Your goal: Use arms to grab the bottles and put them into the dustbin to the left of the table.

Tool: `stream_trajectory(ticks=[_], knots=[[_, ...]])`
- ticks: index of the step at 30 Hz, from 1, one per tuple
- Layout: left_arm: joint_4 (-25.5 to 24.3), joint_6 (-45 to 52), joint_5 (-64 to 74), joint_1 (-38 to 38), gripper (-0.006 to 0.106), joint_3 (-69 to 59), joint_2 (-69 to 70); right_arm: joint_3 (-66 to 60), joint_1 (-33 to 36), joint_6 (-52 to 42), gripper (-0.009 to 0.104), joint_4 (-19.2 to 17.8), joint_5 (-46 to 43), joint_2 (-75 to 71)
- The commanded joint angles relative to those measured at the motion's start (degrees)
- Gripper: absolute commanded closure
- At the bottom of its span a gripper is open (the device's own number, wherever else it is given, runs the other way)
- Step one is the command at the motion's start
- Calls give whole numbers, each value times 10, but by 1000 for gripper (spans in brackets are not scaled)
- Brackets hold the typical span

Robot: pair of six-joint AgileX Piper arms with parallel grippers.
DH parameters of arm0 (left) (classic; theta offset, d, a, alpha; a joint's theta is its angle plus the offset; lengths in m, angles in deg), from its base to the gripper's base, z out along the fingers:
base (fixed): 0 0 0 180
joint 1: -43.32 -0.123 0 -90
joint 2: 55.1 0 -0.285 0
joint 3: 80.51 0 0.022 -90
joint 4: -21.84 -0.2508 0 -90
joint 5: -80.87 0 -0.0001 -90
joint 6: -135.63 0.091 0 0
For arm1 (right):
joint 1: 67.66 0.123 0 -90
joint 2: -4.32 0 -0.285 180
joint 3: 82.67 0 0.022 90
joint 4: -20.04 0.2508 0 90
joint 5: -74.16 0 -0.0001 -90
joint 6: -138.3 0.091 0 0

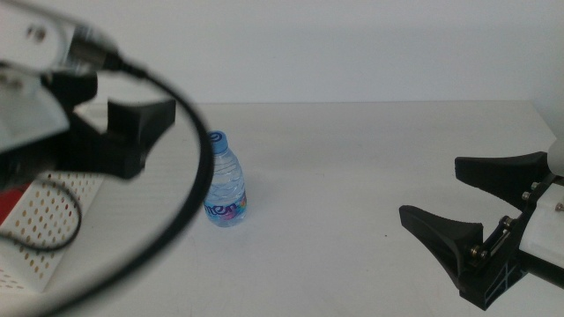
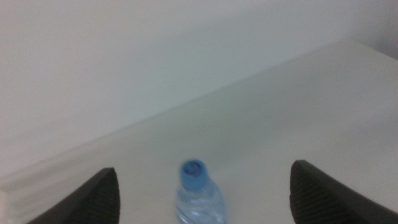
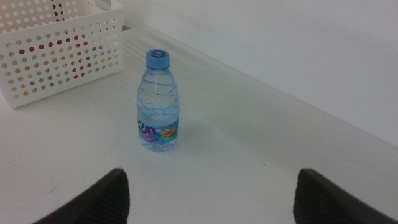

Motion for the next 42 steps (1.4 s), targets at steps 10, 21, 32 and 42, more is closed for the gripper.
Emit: stream_trajectory(ticks=[10,21,32,42], knots=[[13,7,-60,-108,13,55,-44,16,3,-3,25,-2,-39,-5],[21,-19,-271,-109,13,-121,-43,16,3,-3,25,-2,-39,-5],[20,-8,-491,-109,13,-284,-86,16,3,-3,25,-2,-39,-5],[113,77,-607,-109,13,-301,-179,16,3,-3,25,-2,-39,-5]])
